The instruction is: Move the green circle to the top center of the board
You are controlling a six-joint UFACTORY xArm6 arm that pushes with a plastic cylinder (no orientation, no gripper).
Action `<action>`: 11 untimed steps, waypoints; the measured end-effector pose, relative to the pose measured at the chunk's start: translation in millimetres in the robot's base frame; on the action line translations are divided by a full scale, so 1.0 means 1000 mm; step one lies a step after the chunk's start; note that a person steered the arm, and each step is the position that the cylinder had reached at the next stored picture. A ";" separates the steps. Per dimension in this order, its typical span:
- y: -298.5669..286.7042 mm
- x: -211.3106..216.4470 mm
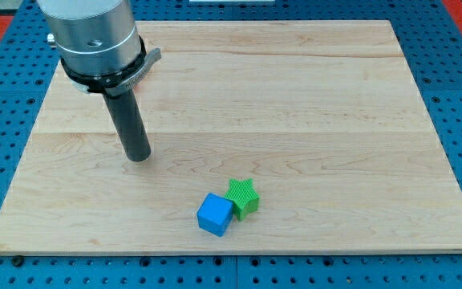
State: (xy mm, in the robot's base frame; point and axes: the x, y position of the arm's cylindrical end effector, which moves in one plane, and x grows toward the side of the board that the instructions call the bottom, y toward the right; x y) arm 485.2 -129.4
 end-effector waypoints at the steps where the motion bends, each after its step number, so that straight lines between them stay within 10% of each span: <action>1: 0.000 -0.002; 4: -0.088 -0.051; 9: -0.154 -0.292; 11: -0.094 -0.261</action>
State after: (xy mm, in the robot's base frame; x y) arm 224.5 -223.2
